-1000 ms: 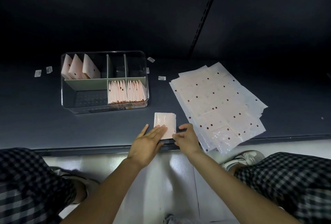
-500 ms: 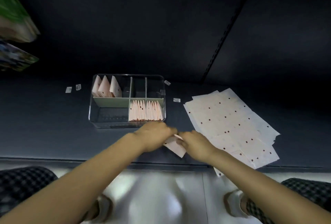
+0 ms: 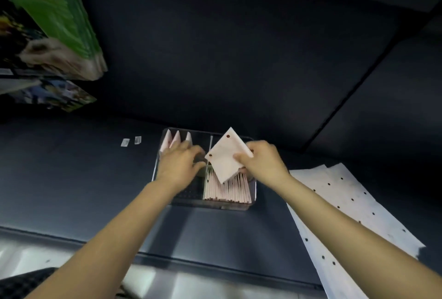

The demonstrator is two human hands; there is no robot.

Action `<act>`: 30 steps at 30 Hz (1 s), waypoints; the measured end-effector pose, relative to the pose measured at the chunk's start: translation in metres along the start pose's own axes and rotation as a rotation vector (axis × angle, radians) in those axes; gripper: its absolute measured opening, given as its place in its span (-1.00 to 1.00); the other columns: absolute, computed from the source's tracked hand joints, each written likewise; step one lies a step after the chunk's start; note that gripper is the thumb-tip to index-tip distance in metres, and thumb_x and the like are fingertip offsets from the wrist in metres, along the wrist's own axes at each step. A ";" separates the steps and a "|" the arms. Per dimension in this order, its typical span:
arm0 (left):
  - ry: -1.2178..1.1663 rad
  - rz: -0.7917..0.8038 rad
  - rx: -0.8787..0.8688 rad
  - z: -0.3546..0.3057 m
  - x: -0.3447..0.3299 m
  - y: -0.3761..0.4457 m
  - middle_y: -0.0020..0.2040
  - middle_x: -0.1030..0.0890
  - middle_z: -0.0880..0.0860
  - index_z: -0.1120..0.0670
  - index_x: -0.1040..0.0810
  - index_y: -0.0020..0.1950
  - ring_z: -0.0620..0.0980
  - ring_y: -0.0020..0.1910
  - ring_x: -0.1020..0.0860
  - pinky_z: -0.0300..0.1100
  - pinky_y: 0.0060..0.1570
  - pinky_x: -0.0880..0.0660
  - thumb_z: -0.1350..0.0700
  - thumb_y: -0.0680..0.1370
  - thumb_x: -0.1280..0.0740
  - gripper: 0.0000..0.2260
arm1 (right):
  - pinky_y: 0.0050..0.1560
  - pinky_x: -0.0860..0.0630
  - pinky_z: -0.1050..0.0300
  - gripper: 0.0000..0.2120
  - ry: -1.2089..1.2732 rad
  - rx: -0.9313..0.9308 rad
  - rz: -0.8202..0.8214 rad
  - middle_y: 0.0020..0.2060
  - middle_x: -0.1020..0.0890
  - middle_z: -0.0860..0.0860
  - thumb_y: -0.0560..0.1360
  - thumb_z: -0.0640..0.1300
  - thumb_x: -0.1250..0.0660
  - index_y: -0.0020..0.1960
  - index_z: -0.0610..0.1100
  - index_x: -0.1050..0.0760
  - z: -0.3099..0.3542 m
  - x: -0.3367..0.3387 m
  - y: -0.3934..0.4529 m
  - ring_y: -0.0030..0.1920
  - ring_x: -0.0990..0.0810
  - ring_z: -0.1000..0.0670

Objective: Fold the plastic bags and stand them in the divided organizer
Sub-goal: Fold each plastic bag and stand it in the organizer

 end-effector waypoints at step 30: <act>0.138 -0.062 0.148 0.054 -0.023 0.001 0.31 -0.34 -0.01 -0.01 -0.51 0.27 0.07 0.20 -0.23 -0.05 0.10 -0.20 -0.04 0.62 -0.09 -0.67 | 0.28 -0.28 0.17 -0.62 -0.238 0.241 0.129 0.27 -0.51 -0.04 0.54 -0.10 -0.26 0.36 -0.08 -0.41 -0.023 -0.104 0.030 0.30 -0.38 -0.04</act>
Point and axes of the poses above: each hand's wrist, its own y-axis towards the middle knuckle, its own x-axis out of the back of the hand, z = x × y, the point moved 1 cm from there along y, towards the middle knuckle
